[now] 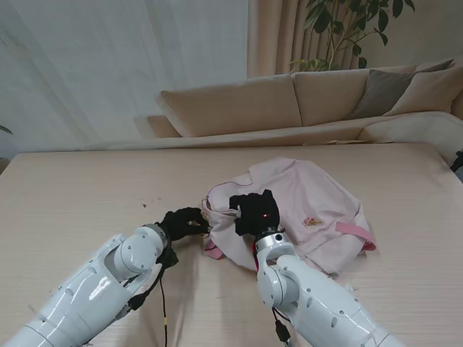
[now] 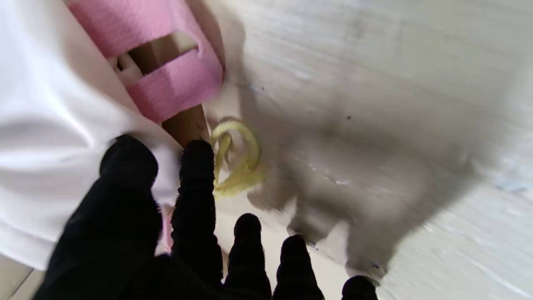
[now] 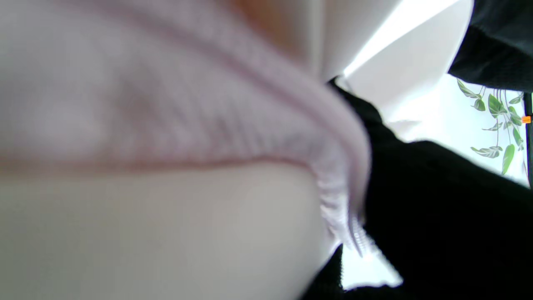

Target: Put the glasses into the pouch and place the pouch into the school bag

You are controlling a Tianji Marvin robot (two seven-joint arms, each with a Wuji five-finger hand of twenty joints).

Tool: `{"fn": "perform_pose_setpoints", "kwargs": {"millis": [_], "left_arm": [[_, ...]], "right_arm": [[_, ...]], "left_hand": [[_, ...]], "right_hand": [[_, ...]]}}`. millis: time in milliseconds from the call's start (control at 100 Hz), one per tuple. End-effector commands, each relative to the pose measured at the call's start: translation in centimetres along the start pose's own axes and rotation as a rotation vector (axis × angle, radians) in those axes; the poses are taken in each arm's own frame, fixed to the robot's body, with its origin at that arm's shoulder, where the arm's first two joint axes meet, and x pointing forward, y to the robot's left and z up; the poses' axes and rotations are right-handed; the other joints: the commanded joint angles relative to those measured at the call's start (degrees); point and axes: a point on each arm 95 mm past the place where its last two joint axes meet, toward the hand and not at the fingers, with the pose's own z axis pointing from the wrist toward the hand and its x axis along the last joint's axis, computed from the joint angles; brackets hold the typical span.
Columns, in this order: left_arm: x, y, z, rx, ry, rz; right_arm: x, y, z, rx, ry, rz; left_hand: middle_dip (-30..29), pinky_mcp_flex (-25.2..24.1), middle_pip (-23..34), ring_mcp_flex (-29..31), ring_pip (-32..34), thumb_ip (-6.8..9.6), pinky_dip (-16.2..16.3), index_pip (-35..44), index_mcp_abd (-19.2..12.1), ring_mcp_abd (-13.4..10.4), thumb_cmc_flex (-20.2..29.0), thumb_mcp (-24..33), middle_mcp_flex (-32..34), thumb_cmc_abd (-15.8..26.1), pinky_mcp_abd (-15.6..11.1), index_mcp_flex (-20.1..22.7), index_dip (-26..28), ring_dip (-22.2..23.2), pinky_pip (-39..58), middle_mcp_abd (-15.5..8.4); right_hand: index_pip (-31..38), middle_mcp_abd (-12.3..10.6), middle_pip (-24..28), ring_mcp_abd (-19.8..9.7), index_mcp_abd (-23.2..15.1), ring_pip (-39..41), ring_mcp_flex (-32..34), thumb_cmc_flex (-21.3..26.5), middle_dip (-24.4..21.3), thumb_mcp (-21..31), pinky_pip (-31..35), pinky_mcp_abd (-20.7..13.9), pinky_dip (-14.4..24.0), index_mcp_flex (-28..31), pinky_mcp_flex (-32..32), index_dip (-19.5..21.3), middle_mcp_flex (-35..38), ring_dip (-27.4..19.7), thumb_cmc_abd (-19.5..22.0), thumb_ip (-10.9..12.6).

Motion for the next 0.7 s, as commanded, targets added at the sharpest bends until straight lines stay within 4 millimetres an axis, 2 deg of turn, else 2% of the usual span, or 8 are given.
{"fn": "perform_pose_setpoints", "kwargs": {"millis": [0, 140, 240, 330, 370, 430, 560, 690], "left_arm": [[-0.55, 1.45, -0.04, -0.075, -0.005, 0.015], [-0.78, 1.64, -0.17, -0.144, 0.017, 0.121], [-0.9, 1.77, -0.34, -0.18, 0.023, 0.155], [-1.06, 1.82, -0.4, -0.106, 0.043, 0.175], [-1.02, 1.79, -0.43, -0.074, 0.046, 0.158], [-0.91, 1.68, -0.49, -0.037, 0.047, 0.144], [-1.02, 1.42, -0.59, -0.005, 0.037, 0.161], [-1.24, 1.52, -0.36, -0.025, 0.019, 0.159]], "right_arm": [[0.24, -0.01, 0.16, 0.006, -0.002, 0.006], [0.28, -0.09, 0.26, 0.007, 0.001, 0.005], [0.32, -0.14, 0.36, 0.006, 0.001, 0.008], [0.25, -0.16, 0.45, 0.005, 0.004, 0.005], [0.22, -0.18, 0.48, 0.005, 0.004, 0.005], [0.19, -0.23, 0.49, 0.006, 0.004, 0.006], [0.19, -0.32, 0.54, 0.005, 0.004, 0.006], [0.24, -0.34, 0.63, 0.002, 0.005, 0.008]], "left_hand": [[-1.2, 6.2, -1.3, 0.1, 0.1, 0.95, 5.7, -1.8, 0.3, 0.4, -1.5, -1.9, -1.4, 1.2, 2.7, -1.6, -1.4, -0.2, 10.1, -2.3], [-2.4, 6.7, -6.2, -0.7, -3.2, 1.29, 3.6, -5.2, -0.9, -0.6, -1.9, -4.2, -2.9, 2.7, 2.5, -7.1, -4.2, -2.0, 8.4, -2.9], [-1.8, 7.1, -7.5, -0.6, -3.8, 1.38, 1.1, -4.0, 0.7, -1.1, -2.3, -5.5, -3.8, 3.4, 2.1, -6.5, -4.1, -3.3, 6.9, -2.9], [0.9, 7.1, -6.4, -0.2, -1.0, 1.91, 2.7, -0.7, -3.4, -0.3, -2.6, -6.4, -3.3, 2.0, 3.0, -12.8, 0.0, -0.6, 9.4, -2.4], [1.0, 7.1, -6.4, -0.1, -0.6, 1.99, 3.5, 2.9, -4.2, -0.1, -2.9, -5.9, -3.3, 1.3, 3.1, -17.7, 4.3, 0.0, 9.9, -2.4], [1.6, 7.4, -6.1, 0.2, 0.0, 1.96, 4.3, 5.8, -5.1, 0.1, -3.5, -5.4, -3.4, 0.6, 3.4, -20.8, 8.3, 0.4, 10.3, -0.8], [2.3, 7.9, -5.5, 0.5, 1.1, 1.96, 4.9, 5.4, -2.5, 0.4, -4.1, -5.1, -3.2, -0.1, 3.7, -20.9, 9.4, 0.9, 10.6, -1.0], [2.0, 7.4, -6.3, 0.2, 0.6, 1.72, 5.1, 2.9, -0.6, 0.2, -4.6, -4.6, -3.6, 0.0, 3.5, -16.3, 7.6, 0.5, 10.3, -0.7]], "right_hand": [[1.8, 3.5, 0.9, -1.9, -1.1, 1.9, 4.6, 2.6, 0.5, 6.2, 1.9, 1.0, 0.3, 1.1, -0.1, 1.2, -0.3, 1.2, 1.8, 3.1], [1.9, 3.3, 1.0, -2.0, -1.2, 2.0, 4.5, 2.5, 0.5, 6.1, 1.9, 0.9, 0.3, 1.0, -0.1, 1.1, -0.4, 1.2, 2.0, 3.1], [1.9, 3.3, 1.0, -2.0, -1.2, 1.9, 4.4, 2.5, 0.4, 6.0, 1.9, 0.8, 0.3, 1.0, -0.1, 1.1, -0.5, 1.3, 2.1, 3.1], [1.9, 3.2, 1.0, -2.1, -1.4, 2.0, 4.4, 2.4, 0.4, 6.0, 1.9, 0.8, 0.3, 0.9, -0.1, 1.1, -0.5, 1.3, 2.2, 3.1], [1.9, 3.2, 1.0, -2.1, -1.4, 2.0, 4.3, 2.5, 0.4, 6.0, 1.9, 0.8, 0.3, 0.8, -0.1, 1.1, -0.6, 1.3, 2.1, 3.1], [1.9, 3.2, 1.1, -2.0, -1.4, 2.0, 4.3, 2.5, 0.3, 5.9, 1.9, 0.8, 0.3, 0.8, -0.1, 1.1, -0.5, 1.3, 2.2, 3.1], [2.0, 3.2, 1.2, -2.2, -1.5, 2.0, 4.3, 2.4, 0.3, 5.9, 2.0, 0.7, 0.3, 0.8, -0.1, 1.2, -0.6, 1.3, 2.4, 3.2], [2.0, 3.1, 1.3, -2.2, -1.5, 2.0, 4.3, 2.4, 0.3, 5.9, 2.0, 0.7, 0.3, 0.7, -0.1, 1.1, -0.7, 1.3, 2.5, 3.2]]}}
